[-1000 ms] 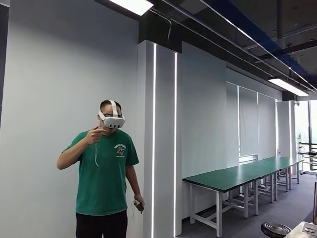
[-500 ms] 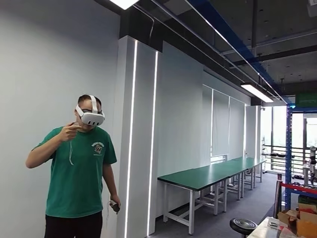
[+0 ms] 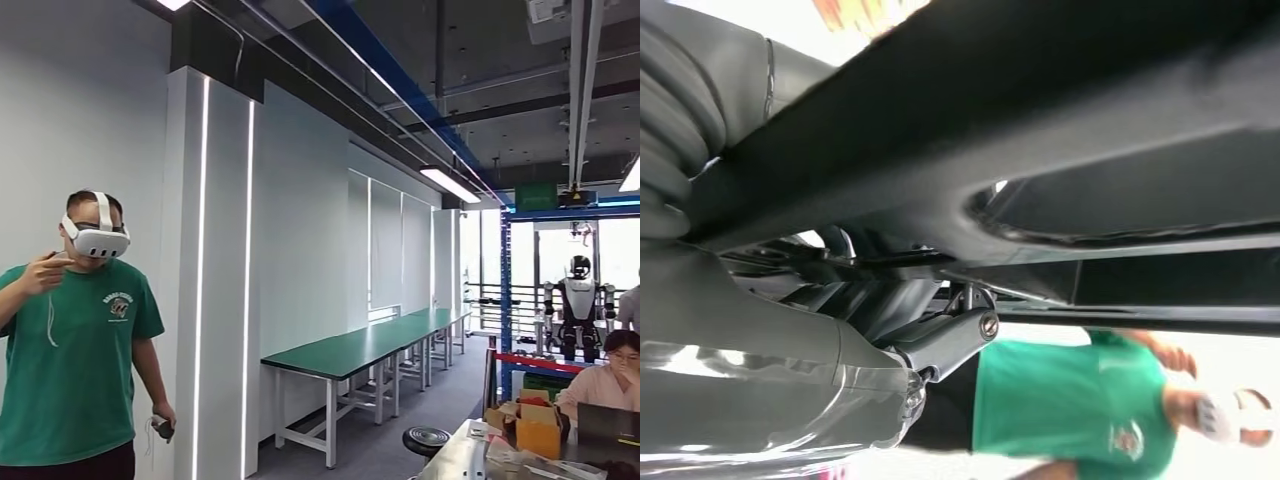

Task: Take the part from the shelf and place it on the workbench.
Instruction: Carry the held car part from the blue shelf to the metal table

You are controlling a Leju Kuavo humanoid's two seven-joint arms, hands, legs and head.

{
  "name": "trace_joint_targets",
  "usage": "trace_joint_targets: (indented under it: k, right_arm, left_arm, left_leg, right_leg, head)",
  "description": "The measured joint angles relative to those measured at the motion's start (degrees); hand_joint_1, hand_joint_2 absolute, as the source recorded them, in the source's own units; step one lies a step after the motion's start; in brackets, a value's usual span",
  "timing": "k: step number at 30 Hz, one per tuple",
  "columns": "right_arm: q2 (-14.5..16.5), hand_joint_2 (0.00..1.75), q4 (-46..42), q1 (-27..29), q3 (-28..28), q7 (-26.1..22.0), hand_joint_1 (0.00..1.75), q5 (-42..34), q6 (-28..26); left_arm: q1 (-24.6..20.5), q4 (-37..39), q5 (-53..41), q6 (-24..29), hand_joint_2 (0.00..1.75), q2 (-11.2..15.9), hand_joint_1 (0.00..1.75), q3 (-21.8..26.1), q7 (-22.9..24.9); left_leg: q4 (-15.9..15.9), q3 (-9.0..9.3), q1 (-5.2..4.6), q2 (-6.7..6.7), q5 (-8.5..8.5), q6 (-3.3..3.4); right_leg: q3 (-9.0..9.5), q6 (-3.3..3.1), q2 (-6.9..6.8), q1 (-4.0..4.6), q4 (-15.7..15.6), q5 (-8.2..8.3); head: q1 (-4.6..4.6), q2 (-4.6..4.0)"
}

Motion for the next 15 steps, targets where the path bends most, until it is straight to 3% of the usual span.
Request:
trace_joint_targets:
  k: [2,3,4,6,8,10,12,14,15]
  right_arm:
    - [0.10,1.75,0.00,-0.05,0.00,0.03,1.75,0.04,0.09]
    - [0.13,1.75,0.01,0.01,0.00,0.04,1.75,0.07,0.13]
    - [0.13,1.75,0.02,0.04,0.00,0.06,1.75,0.08,0.15]
    - [0.13,1.75,0.02,0.04,0.00,0.08,1.75,0.07,0.16]
    - [0.13,1.75,0.02,-0.03,0.00,0.09,1.75,0.08,0.17]
    - [0.13,1.75,0.01,-0.02,-0.01,0.11,1.75,0.10,0.24]
    - [0.10,1.75,-0.01,0.14,-0.07,0.11,1.75,0.16,0.36]
    - [0.05,1.75,-0.02,0.12,-0.14,0.11,1.75,0.30,0.55]
    - [0.04,1.75,-0.03,0.05,-0.13,0.11,1.75,0.40,0.68]
  left_arm:
    - [0.25,0.00,0.00,0.00,1.75,0.00,0.00,0.00,0.00]
    - [0.41,0.00,0.00,0.01,1.75,0.01,0.00,0.01,0.00]
    - [0.51,0.00,-0.01,0.01,1.75,0.02,0.00,0.01,-0.01]
    - [0.54,0.00,-0.01,0.02,1.75,0.07,0.00,0.01,-0.03]
    - [0.46,0.00,0.00,0.01,1.75,0.12,0.00,0.00,-0.04]
    - [0.43,0.00,0.00,0.00,1.75,0.13,0.00,0.01,-0.02]
    - [0.29,0.00,0.01,0.01,1.75,0.12,0.00,0.02,0.01]
    - [0.08,-0.03,0.02,0.11,1.75,0.15,0.00,0.03,0.11]
    - [0.06,-0.04,0.02,0.16,1.75,0.17,0.00,0.04,0.22]
  left_leg:
    - [7.21,-3.90,-0.11,-1.33,-2.93,0.04]
    - [9.76,-5.55,-0.13,-1.50,-3.39,0.02]
    - [10.32,-6.33,-0.14,-1.59,-2.69,0.02]
    - [5.47,-5.02,-0.07,-2.09,1.54,0.09]
    - [-0.89,-2.63,0.14,-3.94,4.80,0.27]
    - [-3.16,-1.72,0.11,-5.09,5.16,0.57]
    - [-3.41,-1.54,0.04,-4.35,5.16,1.09]
    - [-3.64,-1.27,0.21,-3.45,5.19,1.72]
    - [-3.72,-1.14,0.28,-2.95,5.15,1.95]
  right_leg:
    - [0.15,-0.36,1.20,0.02,-0.02,-0.11]
    - [0.21,-0.43,1.93,0.06,0.02,-0.20]
    - [0.28,-0.43,2.69,0.08,0.10,-0.29]
    - [0.51,-0.20,4.18,0.03,0.39,-0.62]
    - [0.45,0.32,5.48,0.09,1.07,-1.15]
    - [0.10,0.86,6.49,0.03,1.51,-1.39]
    - [-0.07,1.33,7.16,-0.24,1.51,-1.46]
    - [-0.79,1.92,5.56,-0.23,3.22,-2.67]
    - [-1.92,2.23,4.17,-0.27,5.66,-4.01]
  head:
    - [0.01,-0.01]
    - [0.01,-0.01]
    - [0.02,-0.01]
    - [0.01,-0.01]
    - [-0.01,-0.01]
    - [-0.01,-0.01]
    - [0.01,-0.01]
    - [0.01,-0.01]
    - [0.01,-0.01]
